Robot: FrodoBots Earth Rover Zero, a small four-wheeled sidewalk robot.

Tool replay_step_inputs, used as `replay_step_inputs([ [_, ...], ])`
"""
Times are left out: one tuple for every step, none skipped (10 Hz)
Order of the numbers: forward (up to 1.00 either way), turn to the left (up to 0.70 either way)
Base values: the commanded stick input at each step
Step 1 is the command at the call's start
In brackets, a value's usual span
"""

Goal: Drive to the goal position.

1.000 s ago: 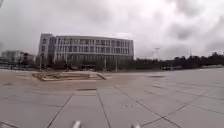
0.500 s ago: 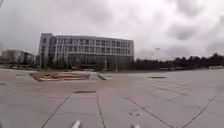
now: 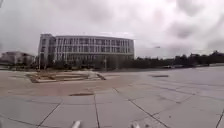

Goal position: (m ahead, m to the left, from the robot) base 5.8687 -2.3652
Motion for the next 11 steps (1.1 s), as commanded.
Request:
replay_step_inputs([
  [0.7, 0.0],
  [0.7, 0.0],
  [0.7, 0.0],
  [0.7, 0.0],
  [0.7, -0.09],
  [0.7, -0.25],
  [0.7, -0.31],
  [0.7, -0.32],
  [0.7, -0.27],
  [0.7, -0.04],
  [0.7, 0.0],
])
